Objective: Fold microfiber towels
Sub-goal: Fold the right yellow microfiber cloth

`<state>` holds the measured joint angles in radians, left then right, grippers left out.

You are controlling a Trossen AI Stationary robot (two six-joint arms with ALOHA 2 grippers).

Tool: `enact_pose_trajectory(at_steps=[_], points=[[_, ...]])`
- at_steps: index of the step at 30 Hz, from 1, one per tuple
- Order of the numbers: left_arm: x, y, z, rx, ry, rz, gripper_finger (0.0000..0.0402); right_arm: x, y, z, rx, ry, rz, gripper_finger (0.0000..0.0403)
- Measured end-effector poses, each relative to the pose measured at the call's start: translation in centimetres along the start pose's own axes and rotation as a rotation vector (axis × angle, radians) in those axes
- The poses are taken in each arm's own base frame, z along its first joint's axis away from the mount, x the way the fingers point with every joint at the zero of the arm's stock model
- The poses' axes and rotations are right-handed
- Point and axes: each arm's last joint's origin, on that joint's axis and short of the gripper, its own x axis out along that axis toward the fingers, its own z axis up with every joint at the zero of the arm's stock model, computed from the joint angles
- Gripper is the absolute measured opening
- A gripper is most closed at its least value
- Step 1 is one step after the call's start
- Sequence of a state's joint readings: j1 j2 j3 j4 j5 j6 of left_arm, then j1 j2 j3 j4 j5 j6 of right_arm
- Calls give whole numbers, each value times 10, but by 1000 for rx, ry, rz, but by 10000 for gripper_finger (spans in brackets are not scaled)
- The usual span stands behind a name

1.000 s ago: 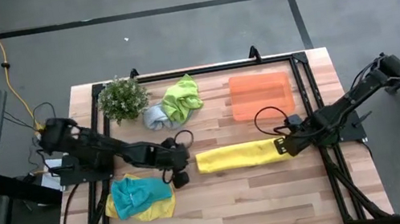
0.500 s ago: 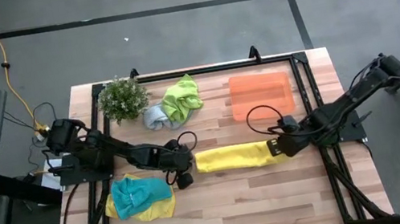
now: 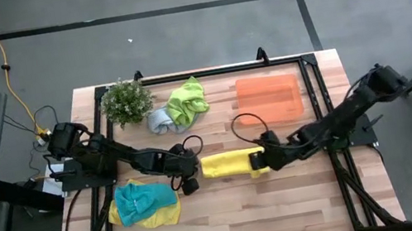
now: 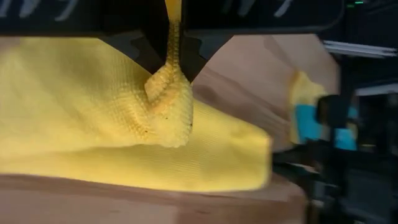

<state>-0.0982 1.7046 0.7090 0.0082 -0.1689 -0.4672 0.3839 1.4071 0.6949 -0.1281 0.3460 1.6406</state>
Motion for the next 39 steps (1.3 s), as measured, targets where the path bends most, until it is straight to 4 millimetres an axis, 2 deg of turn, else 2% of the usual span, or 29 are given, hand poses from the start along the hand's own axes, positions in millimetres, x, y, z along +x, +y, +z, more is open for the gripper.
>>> enact_pose_trajectory(at_steps=[9,18,22,27,32,39], points=[[0,-1,0,-2,-2,-15,0,39,12,12,65,-75,158,0],[0,-1,1,-3,-5,-17,0,55,21,16,110,-97,291,0],[0,-1,1,-3,-8,-17,0,58,22,20,117,-108,297,0],[0,-1,1,-4,-10,-18,0,60,43,25,62,-109,329,0],[0,-1,1,-4,-11,-18,0,75,54,29,-13,-77,246,0],[0,-1,1,-3,-10,-17,0,95,62,29,-17,-52,224,0]])
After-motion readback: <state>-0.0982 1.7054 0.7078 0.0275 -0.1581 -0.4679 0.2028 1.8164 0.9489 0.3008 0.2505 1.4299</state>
